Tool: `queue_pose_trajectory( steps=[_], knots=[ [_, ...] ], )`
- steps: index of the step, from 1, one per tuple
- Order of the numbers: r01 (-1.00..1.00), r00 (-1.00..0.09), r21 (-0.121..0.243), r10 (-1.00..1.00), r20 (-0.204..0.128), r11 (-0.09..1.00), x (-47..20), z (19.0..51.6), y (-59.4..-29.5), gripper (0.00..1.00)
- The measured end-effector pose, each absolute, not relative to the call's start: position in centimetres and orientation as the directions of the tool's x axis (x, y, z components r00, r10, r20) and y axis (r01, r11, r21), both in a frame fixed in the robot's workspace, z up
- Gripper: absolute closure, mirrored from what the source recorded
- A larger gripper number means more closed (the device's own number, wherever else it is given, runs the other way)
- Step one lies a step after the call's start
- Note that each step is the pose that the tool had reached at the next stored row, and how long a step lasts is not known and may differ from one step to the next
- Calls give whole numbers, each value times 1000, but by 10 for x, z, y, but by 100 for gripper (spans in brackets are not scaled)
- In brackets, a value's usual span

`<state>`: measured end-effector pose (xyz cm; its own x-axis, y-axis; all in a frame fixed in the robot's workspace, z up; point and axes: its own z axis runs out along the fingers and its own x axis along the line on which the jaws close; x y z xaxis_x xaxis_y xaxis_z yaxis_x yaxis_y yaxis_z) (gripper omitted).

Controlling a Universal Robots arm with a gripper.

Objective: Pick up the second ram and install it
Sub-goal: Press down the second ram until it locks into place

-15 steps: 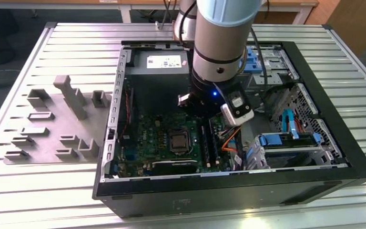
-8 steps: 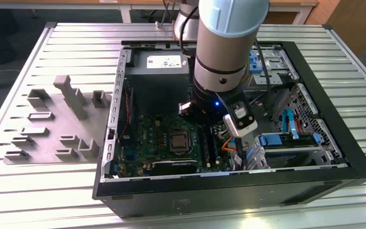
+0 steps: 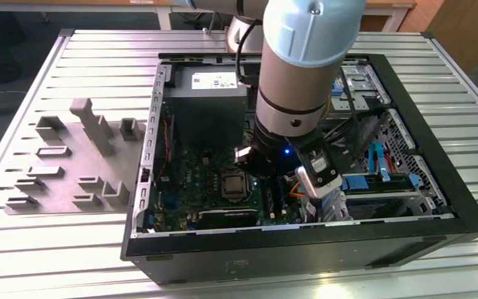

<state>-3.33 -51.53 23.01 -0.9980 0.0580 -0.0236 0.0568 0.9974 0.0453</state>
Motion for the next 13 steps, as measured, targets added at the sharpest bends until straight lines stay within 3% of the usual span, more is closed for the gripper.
queue_pose_trajectory(
  steps=[13],
  knots=[
    [57,-998,45,58,-24,997,-33,226,-521,89]
  ],
)
